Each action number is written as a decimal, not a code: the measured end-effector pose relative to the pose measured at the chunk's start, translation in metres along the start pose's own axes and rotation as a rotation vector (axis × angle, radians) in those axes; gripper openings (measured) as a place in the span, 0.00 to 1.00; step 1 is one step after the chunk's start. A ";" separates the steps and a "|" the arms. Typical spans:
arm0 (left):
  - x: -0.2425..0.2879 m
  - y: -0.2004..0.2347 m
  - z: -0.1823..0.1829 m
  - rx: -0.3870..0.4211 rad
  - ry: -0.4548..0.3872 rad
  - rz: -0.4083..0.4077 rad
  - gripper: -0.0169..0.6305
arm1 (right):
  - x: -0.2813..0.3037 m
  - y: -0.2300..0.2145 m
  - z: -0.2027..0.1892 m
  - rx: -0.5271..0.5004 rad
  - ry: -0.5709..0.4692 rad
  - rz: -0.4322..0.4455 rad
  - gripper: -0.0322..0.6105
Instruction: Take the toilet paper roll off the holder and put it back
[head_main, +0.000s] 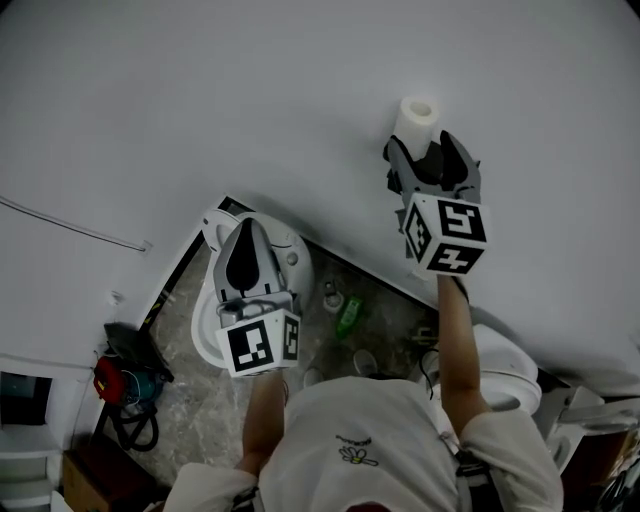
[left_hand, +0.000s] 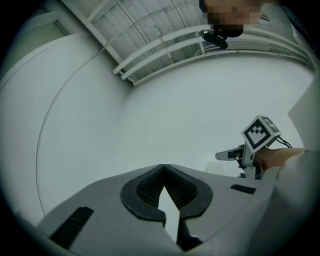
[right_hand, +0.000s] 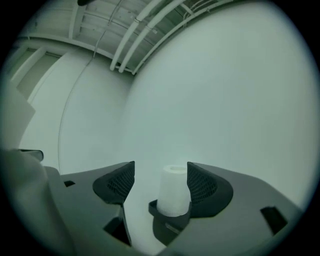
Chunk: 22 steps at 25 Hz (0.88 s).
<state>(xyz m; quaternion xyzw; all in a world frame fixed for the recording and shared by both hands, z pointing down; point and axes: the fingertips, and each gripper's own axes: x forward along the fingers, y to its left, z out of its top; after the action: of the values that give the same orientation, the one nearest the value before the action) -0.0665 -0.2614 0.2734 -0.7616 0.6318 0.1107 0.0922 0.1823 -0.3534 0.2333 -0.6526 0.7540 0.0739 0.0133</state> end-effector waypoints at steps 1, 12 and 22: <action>0.001 0.000 -0.001 0.001 0.003 -0.004 0.05 | 0.007 -0.008 -0.004 -0.005 0.024 -0.021 0.50; 0.013 -0.008 -0.010 0.009 0.029 -0.042 0.05 | 0.055 -0.035 -0.045 -0.013 0.257 -0.045 0.51; 0.019 -0.004 -0.014 0.018 0.038 -0.040 0.05 | 0.078 -0.038 -0.053 0.006 0.287 -0.043 0.51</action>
<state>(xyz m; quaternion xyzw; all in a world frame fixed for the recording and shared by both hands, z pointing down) -0.0587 -0.2828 0.2816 -0.7752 0.6190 0.0887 0.0894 0.2120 -0.4417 0.2733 -0.6722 0.7343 -0.0228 -0.0913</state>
